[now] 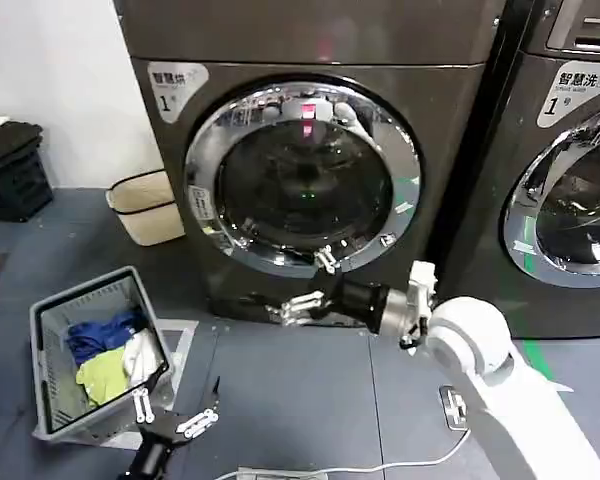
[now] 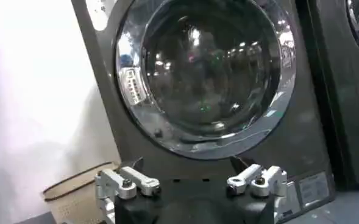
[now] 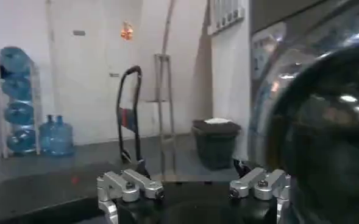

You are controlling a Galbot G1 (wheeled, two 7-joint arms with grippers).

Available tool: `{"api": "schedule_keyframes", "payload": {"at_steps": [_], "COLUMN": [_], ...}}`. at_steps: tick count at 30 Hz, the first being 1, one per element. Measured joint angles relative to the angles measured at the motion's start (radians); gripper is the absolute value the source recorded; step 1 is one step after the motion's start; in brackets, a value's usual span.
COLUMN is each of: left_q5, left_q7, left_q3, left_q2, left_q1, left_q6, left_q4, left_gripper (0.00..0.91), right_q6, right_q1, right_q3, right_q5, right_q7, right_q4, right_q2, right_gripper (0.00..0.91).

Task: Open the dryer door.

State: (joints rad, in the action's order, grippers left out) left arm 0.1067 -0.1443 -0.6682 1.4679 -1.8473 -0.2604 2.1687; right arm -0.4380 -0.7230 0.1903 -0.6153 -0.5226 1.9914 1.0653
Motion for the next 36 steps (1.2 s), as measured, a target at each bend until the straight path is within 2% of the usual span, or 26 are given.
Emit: {"api": "schedule_keyframes", "payload": {"at_steps": [16,25,36], "left_q5": [0.001,0.002,0.004], "left_q7": [0.001,0.001,0.001], "left_q3": [0.000,0.000,-0.001], "left_q2": [0.003,0.009,0.010], "left_q1": [-0.013,-0.018,-0.018], "left_q6": [-0.001,-0.004,-0.006], "left_q4": [0.015,0.022,0.024], "left_gripper": [0.907,0.907,0.907], "right_q6": [0.140,0.170,0.195], "right_q1": [0.113,0.192,0.272], "right_q3": [-0.095,-0.182,-0.283], "right_q5": [0.020,0.012,-0.021], "right_q7": [0.039,0.040,0.082], "right_q4": [-0.205,-0.314,-0.398], "right_q2": [0.017,0.039,0.073], "right_gripper": [0.907,0.907,0.907]}}
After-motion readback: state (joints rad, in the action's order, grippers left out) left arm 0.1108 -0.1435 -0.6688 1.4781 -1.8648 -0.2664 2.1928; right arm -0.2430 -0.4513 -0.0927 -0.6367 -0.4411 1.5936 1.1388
